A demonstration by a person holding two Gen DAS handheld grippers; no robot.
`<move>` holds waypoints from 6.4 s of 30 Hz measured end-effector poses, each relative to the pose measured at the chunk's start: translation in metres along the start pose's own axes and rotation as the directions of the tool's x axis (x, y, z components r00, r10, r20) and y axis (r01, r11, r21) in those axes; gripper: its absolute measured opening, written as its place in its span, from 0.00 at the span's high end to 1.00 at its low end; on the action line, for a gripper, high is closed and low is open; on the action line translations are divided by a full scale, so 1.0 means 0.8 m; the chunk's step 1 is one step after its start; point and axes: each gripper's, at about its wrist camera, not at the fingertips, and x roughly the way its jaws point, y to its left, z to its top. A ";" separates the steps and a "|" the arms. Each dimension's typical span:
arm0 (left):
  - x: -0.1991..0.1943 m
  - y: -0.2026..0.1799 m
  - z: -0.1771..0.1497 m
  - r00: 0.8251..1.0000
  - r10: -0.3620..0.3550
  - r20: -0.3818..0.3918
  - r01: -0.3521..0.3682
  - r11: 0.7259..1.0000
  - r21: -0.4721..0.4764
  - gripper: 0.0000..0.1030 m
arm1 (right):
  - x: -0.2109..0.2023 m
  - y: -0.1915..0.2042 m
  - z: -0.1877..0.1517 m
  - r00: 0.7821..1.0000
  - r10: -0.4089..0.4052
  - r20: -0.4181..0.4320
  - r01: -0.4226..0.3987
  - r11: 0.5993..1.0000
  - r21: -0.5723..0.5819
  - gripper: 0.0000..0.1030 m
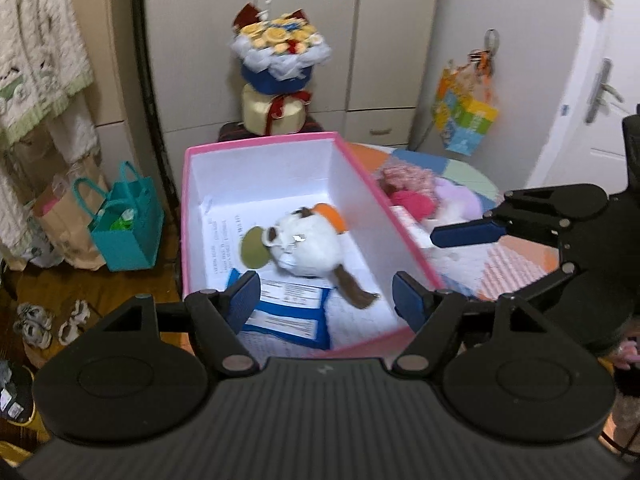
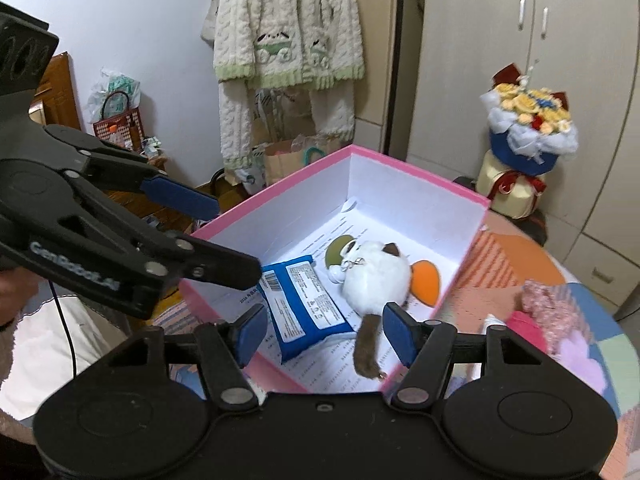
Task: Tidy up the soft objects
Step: 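Move the left gripper to the white toothpaste tube while the right approaches the white mesh puff, then grasp the toothpaste tube with the left gripper while the right grasps the mesh puff, then carry the toothpaste tube and mesh puff over the pink box with both grippers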
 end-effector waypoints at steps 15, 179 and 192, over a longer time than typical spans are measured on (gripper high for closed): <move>-0.035 -0.095 -0.010 0.989 -0.150 0.007 0.147 0.977 0.154 0.30 | -0.133 -0.059 -0.097 0.987 -0.130 0.092 0.115 0.982 0.152 0.31; 0.088 -0.175 -0.064 0.987 -0.138 -0.084 0.141 0.990 0.028 0.82 | -0.092 -0.070 -0.207 0.984 -0.177 -0.006 0.175 0.969 0.177 0.86; 0.010 -0.110 -0.070 0.989 -0.135 -0.066 0.133 0.991 -0.032 0.82 | -0.120 -0.026 -0.165 0.998 -0.002 0.055 -0.007 0.986 0.167 0.86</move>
